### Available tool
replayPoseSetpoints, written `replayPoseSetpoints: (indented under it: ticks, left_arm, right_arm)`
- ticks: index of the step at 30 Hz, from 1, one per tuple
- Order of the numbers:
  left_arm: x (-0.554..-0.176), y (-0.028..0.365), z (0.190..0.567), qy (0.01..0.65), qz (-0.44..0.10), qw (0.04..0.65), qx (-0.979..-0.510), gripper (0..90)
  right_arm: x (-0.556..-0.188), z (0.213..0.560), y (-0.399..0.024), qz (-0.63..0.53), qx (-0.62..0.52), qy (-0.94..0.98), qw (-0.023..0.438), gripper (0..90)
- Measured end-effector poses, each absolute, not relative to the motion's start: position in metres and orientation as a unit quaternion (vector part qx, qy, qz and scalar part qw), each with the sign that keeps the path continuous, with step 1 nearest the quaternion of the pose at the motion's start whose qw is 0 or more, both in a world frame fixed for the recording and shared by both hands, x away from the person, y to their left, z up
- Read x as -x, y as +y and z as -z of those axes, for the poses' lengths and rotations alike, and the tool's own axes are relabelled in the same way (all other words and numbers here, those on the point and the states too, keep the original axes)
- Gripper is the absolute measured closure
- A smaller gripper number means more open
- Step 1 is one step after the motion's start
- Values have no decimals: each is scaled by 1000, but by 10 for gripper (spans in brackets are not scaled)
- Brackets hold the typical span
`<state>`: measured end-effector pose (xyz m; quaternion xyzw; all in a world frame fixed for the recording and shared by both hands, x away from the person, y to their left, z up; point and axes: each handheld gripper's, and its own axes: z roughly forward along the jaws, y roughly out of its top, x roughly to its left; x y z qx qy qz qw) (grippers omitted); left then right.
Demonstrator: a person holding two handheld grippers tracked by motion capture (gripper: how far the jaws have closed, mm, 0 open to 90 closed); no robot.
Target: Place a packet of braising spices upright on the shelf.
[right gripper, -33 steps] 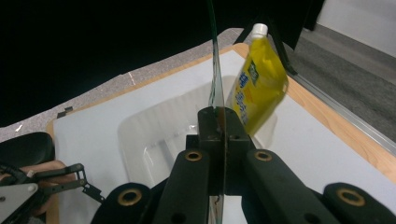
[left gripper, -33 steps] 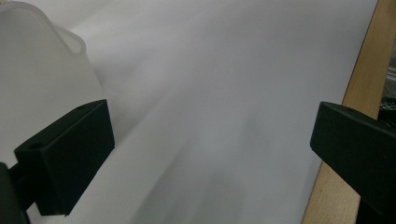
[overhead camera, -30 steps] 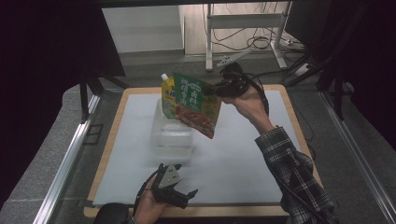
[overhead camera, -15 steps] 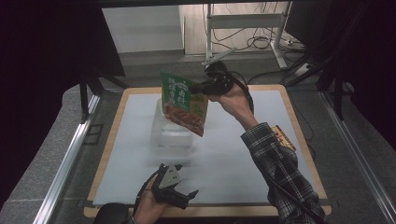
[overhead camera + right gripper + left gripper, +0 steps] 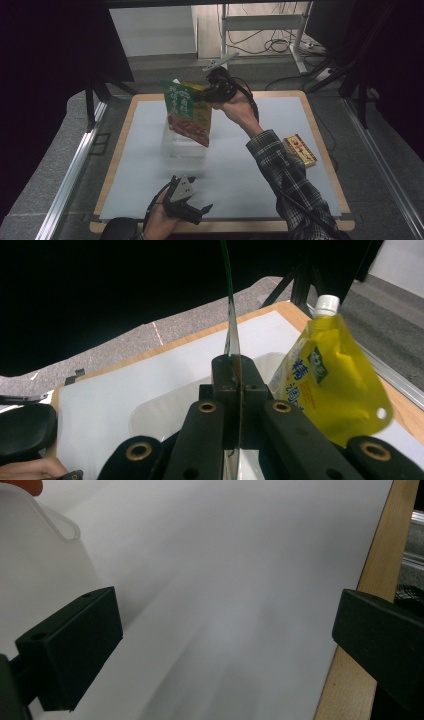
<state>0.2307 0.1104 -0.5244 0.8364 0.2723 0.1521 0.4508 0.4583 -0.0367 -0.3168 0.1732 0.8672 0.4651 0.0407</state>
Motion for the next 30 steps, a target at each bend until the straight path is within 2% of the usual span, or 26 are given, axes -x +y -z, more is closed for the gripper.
replayPoseSetpoints:
  ticks: [15,30]
  left_arm:
    - [-231,110,524,275,-147,457,-833,0]
    - [-231,111,524,272,-151,450,-837,0]
  right_arm:
    - [-460,320,-23,-467,-170,867,38,893]
    - [-464,353,-12,-451,-177,875,21,893]
